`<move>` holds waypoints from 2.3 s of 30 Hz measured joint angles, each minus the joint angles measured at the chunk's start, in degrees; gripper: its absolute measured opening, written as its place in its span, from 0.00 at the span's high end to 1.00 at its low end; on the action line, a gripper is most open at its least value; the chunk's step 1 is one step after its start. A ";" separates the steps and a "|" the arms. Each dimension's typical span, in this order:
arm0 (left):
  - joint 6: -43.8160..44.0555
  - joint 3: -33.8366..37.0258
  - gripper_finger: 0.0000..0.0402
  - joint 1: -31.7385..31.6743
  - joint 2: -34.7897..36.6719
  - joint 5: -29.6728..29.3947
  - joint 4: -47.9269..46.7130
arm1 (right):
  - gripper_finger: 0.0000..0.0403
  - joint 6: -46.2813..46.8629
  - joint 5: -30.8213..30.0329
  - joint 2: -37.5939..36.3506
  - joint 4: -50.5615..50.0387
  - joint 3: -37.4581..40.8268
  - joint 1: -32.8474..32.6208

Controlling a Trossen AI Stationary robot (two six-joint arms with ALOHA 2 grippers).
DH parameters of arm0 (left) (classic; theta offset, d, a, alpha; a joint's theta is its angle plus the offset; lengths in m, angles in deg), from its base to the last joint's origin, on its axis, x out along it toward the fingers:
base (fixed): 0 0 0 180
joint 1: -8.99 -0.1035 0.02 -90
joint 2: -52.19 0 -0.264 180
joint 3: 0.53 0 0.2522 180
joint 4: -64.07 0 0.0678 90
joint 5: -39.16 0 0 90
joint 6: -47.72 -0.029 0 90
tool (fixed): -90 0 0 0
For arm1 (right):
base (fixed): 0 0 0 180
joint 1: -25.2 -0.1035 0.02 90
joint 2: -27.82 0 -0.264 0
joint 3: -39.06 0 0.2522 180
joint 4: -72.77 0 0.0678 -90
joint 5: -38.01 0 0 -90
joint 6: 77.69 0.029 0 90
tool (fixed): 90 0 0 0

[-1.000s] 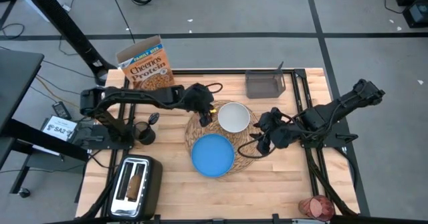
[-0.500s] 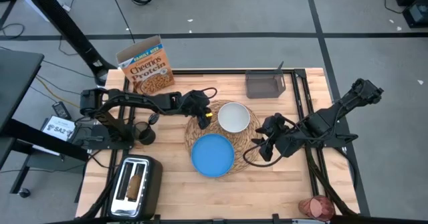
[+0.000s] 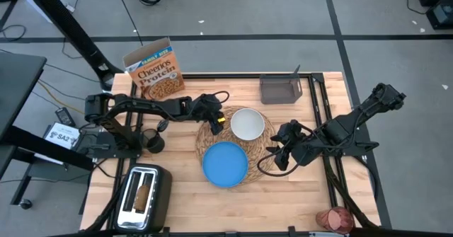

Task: Arrange a breakfast setting
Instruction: Put the apple on the brown placemat, then put the black spoon on the brown placemat beside the white bowl

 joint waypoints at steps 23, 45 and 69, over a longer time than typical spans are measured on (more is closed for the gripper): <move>0.48 -0.04 0.89 1.07 -2.75 -1.77 1.26 | 0.47 0.23 2.46 -0.02 0.60 0.02 0.02; -1.37 -0.03 0.60 1.14 -0.22 -1.70 -1.91 | 0.47 0.15 3.56 -0.02 1.16 0.00 0.02; 0.57 -8.68 0.59 2.11 6.61 3.06 -19.52 | 0.47 1.22 3.54 0.00 1.23 -0.02 0.02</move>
